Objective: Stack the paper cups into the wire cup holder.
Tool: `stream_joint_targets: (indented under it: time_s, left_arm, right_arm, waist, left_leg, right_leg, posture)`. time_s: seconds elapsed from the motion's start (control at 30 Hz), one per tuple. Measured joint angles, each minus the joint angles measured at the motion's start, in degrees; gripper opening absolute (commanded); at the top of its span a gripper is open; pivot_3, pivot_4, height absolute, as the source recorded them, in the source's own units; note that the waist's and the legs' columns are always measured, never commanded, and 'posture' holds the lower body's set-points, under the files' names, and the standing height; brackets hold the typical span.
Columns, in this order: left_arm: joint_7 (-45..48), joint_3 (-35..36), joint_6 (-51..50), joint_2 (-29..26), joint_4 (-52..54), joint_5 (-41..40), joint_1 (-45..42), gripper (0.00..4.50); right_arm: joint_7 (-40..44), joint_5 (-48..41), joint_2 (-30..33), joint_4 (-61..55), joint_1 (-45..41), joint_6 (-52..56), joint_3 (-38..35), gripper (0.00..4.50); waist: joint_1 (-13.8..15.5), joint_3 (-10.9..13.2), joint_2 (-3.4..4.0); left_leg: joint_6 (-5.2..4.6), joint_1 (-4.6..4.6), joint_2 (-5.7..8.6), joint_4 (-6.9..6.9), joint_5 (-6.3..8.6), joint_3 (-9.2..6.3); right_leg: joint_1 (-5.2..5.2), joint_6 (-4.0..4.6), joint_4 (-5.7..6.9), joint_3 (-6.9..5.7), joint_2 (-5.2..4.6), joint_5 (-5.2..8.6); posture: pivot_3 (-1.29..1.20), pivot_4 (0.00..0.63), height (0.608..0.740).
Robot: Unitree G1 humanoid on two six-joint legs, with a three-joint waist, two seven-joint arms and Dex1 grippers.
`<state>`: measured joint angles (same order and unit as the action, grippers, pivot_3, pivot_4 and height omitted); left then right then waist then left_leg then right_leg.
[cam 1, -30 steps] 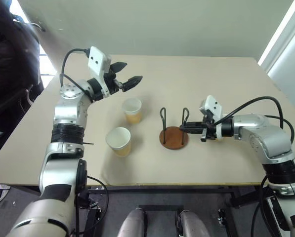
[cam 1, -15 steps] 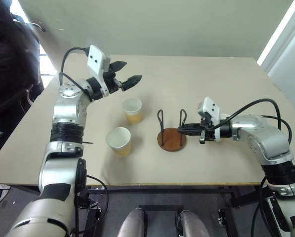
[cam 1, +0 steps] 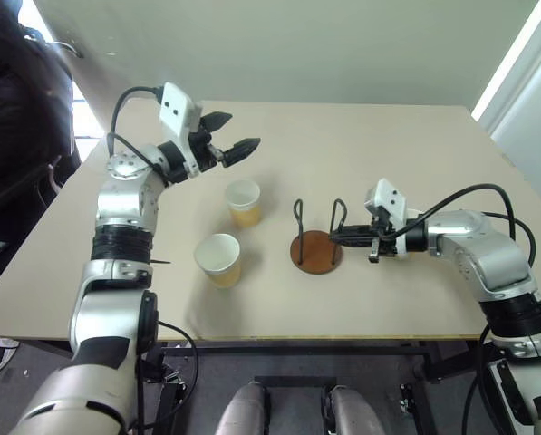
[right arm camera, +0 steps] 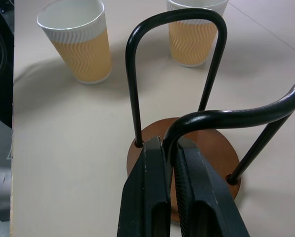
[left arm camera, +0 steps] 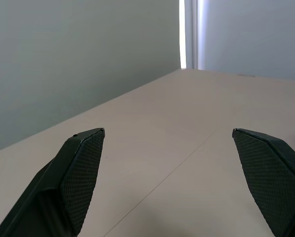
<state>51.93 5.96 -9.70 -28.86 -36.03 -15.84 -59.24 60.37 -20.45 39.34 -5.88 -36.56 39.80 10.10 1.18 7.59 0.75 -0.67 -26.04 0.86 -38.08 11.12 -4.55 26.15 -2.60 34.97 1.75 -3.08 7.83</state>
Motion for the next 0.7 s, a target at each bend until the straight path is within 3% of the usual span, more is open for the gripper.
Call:
stream_joint_targets:
  time_s: [0.2,0.3,0.6,0.7]
  left_arm:
    - [0.0,0.0,-0.1,0.0,0.0,0.0,0.0,4.45]
    - [0.0,0.0,-0.2,0.0,0.0,0.0,0.0,4.45]
    - [0.0,0.0,-0.3,0.0,0.0,0.0,0.0,4.45]
    - [0.0,0.0,-0.3,0.1,0.0,0.0,0.0,4.45]
  right_arm:
    - [0.8,1.6,1.4,1.2,0.1,-0.8,0.3,0.04]
    - [1.2,2.9,2.1,1.8,0.1,-1.7,0.9,0.81]
    - [1.9,5.1,2.4,3.4,0.7,-3.1,2.1,3.93]
    - [1.9,6.2,2.5,3.4,0.9,-3.7,2.1,3.93]
  waist:
    - [0.0,0.0,0.00]
    - [0.0,0.0,-0.01]
    - [0.0,0.0,-0.01]
    - [0.0,0.0,-0.01]
  left_leg:
    - [0.00,0.01,0.00,-0.01,0.00,0.00]
    - [0.00,0.08,0.00,-0.01,0.00,-0.01]
    - [-0.02,0.06,0.00,-0.01,0.00,-0.01]
    - [-0.02,0.06,0.00,-0.01,0.00,-0.01]
  right_leg:
    - [-0.01,0.00,0.00,0.00,0.00,0.00]
    - [-0.08,0.00,0.00,0.00,0.00,0.00]
    - [-0.08,-0.01,-0.02,0.00,0.00,-0.01]
    - [-0.08,-0.01,-0.02,0.00,-0.01,-0.01]
  posture:
    - [0.00,0.150,0.740]
    - [0.00,0.150,0.740]
    - [0.00,0.150,0.740]
    - [0.00,0.150,0.740]
